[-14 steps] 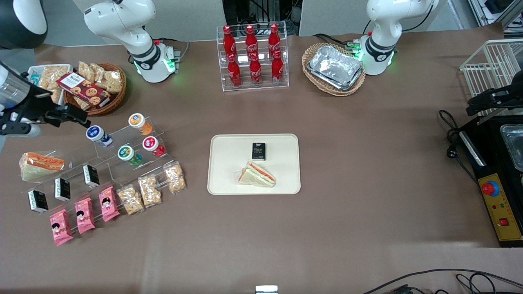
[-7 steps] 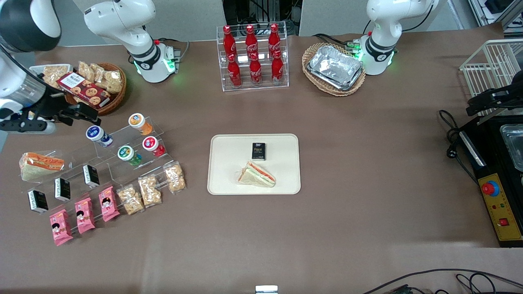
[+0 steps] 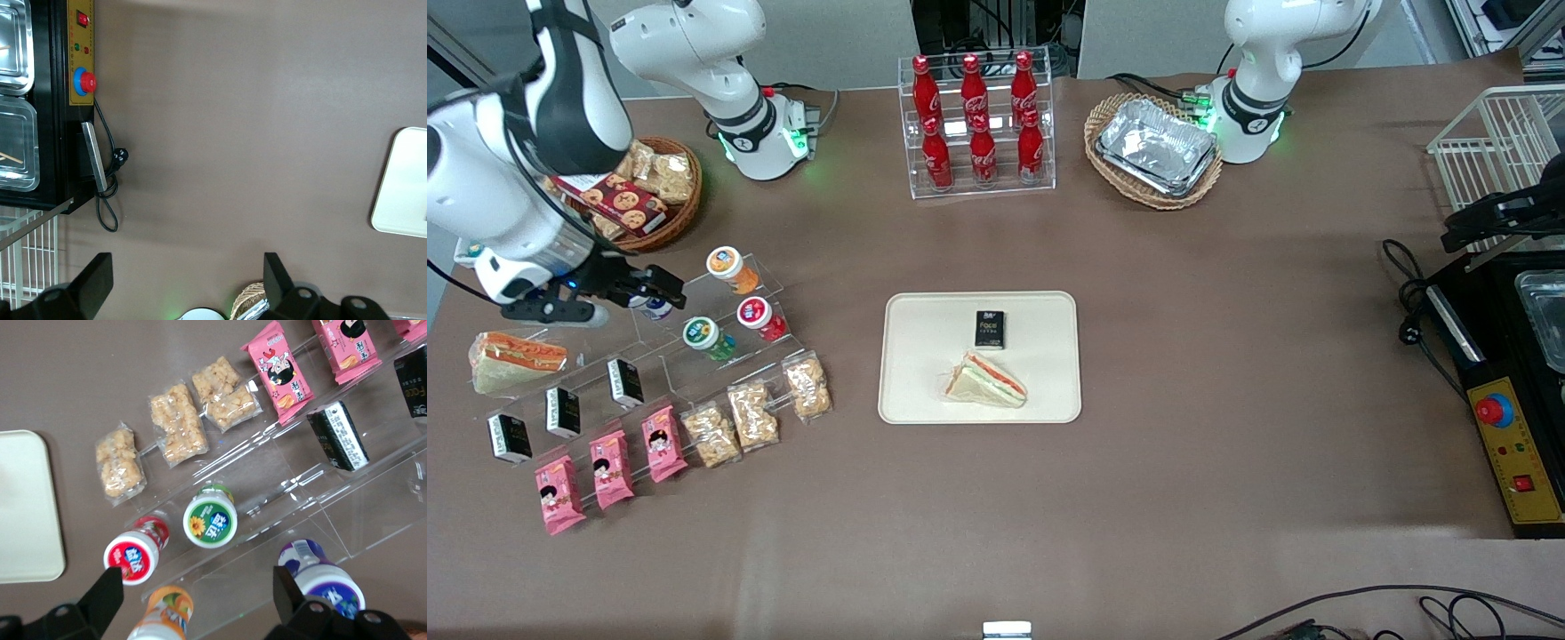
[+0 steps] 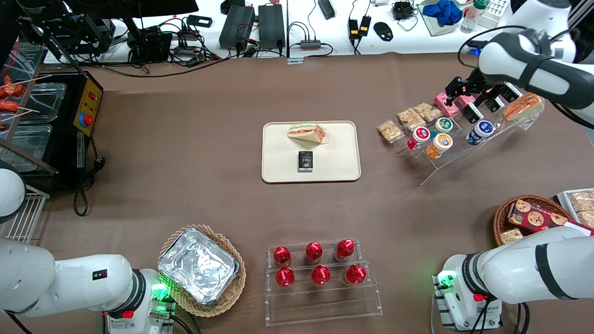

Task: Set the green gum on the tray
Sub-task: 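Move the open right gripper down over the green-labelled gum bottle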

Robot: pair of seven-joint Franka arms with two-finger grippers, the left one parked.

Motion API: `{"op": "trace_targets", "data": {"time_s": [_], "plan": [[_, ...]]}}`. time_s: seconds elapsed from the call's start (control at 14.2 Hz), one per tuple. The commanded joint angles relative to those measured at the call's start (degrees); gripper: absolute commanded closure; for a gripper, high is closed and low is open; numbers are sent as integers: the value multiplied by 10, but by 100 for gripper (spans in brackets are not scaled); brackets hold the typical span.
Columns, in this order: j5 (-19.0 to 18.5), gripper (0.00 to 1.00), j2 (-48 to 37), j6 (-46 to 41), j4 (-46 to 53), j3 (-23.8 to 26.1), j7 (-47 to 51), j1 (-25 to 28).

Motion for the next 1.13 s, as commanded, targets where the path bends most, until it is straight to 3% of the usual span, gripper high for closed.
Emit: {"op": "trace_targets", "data": {"time_s": [0.0, 1.06], "plan": [[-13, 0, 21, 60, -28, -2, 8, 0], [-13, 0, 83, 191, -90, -2, 10, 4]]}}
